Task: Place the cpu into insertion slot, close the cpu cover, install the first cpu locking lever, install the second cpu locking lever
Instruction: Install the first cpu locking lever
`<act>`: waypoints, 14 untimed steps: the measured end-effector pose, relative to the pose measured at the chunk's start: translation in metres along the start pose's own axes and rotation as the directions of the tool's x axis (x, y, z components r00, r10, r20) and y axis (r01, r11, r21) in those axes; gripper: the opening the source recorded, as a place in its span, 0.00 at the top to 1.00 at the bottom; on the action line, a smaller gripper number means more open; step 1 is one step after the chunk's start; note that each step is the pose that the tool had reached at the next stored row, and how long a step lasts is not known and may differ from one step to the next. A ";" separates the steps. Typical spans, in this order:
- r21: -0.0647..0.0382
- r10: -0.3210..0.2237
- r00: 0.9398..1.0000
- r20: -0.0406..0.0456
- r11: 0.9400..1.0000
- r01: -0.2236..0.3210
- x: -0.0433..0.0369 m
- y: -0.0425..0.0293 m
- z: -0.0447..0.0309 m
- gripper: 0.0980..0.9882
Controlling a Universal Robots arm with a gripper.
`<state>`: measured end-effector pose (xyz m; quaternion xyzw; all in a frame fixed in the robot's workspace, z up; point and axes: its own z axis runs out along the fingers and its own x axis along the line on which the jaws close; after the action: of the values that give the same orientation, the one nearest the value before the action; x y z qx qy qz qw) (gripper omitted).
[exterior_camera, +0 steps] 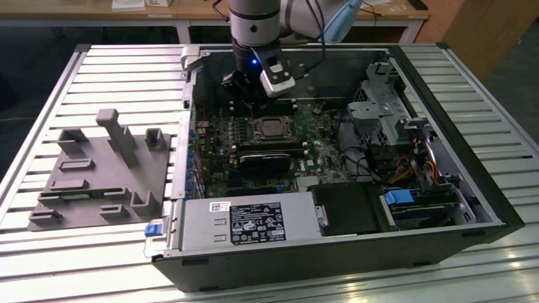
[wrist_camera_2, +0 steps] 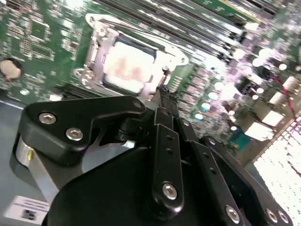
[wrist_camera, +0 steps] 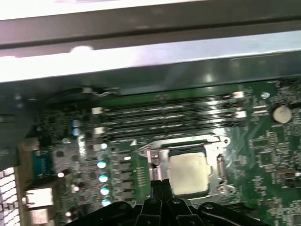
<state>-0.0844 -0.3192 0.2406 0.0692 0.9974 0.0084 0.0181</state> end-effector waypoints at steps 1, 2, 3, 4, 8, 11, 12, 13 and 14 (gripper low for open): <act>0.000 0.000 1.000 0.000 1.000 0.000 0.0033 -0.0005 -0.0001 1.00; 0.000 0.000 1.000 0.000 1.000 0.000 0.0065 -0.0009 -0.0002 1.00; 0.000 0.000 1.000 0.000 1.000 0.000 0.0095 -0.0013 -0.0003 1.00; 0.000 0.000 1.000 0.001 1.000 0.000 0.0125 -0.0017 -0.0004 1.00; -0.019 0.001 1.000 -0.002 1.000 -0.001 0.0185 -0.0026 -0.0007 1.00; -0.056 0.002 1.000 -0.007 0.998 -0.002 0.0210 -0.0029 -0.0008 1.00; -0.068 0.002 1.000 -0.009 0.998 -0.003 0.0220 -0.0031 -0.0008 1.00; -0.080 0.003 1.000 -0.010 0.997 -0.003 0.0230 -0.0032 -0.0008 1.00; -0.093 0.003 1.000 -0.012 0.996 -0.004 0.0240 -0.0034 -0.0009 1.00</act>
<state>-0.1086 -0.3193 0.2406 0.0699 0.9959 0.0552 0.0154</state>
